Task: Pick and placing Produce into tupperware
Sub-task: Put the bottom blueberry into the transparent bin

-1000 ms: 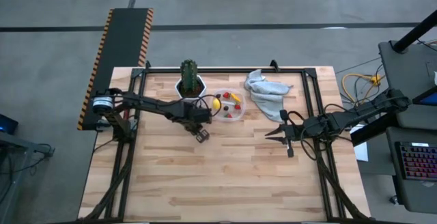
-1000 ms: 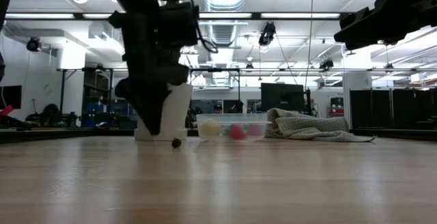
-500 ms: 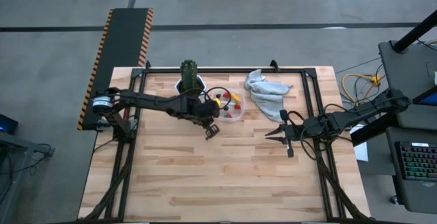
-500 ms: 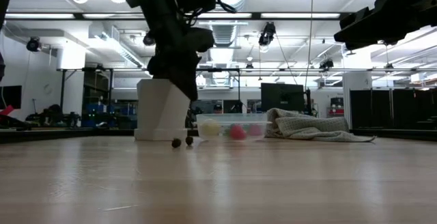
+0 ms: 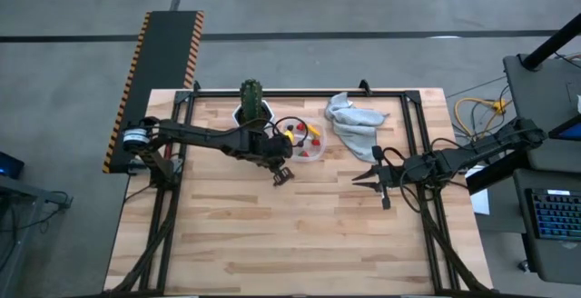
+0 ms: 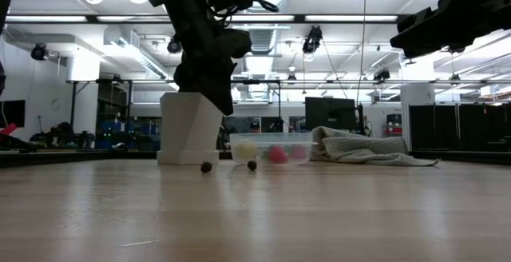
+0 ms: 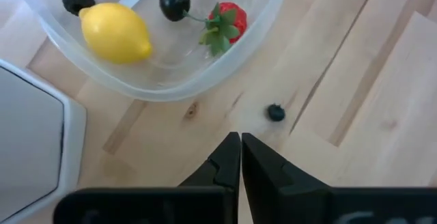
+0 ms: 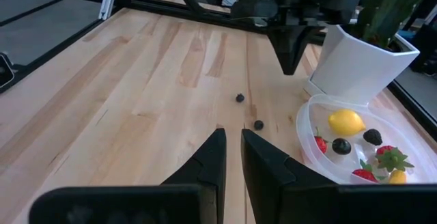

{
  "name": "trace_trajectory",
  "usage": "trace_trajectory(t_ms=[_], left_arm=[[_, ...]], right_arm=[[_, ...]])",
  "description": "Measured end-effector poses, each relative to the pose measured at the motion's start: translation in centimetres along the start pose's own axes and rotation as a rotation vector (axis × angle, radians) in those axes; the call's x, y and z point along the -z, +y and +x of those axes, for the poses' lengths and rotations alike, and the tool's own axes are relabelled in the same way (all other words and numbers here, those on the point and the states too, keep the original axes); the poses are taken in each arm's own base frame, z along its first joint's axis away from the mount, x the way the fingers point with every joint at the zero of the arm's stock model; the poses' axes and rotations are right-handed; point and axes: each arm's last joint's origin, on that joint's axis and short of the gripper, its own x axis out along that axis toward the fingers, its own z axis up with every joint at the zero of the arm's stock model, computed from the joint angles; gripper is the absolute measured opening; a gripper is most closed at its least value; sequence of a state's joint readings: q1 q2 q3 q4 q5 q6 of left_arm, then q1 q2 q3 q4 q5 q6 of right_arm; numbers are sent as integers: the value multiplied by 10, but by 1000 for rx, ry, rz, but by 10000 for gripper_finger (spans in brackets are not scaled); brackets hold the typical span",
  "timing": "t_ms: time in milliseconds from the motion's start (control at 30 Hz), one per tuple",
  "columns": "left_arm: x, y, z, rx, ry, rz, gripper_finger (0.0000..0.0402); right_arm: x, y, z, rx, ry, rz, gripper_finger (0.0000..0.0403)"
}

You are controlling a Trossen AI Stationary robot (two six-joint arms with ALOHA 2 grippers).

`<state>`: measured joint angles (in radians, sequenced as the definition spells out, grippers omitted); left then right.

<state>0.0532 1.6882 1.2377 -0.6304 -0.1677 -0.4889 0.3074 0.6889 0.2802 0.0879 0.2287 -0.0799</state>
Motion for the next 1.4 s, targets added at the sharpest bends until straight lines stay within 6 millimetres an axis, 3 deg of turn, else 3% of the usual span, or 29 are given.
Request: trace_trajectory(t_ms=[400,600,833,1000,1233,1400], left_arm=[[9,-9,0,143,95,98,7],[21,-16,3,151,133,53,87],[35,-9,14,36,139,-102,171],[37,-8,18,13,140,-195,177],[44,-15,46,52,237,-217,177],[46,-16,53,47,252,-216,177]], right_arm=[[0,0,0,0,2,8,38],[0,0,0,0,2,16,38],[1,0,0,0,5,16,38],[1,0,0,0,6,16,38],[1,0,0,-1,11,14,38],[1,0,0,-1,10,9,38]])
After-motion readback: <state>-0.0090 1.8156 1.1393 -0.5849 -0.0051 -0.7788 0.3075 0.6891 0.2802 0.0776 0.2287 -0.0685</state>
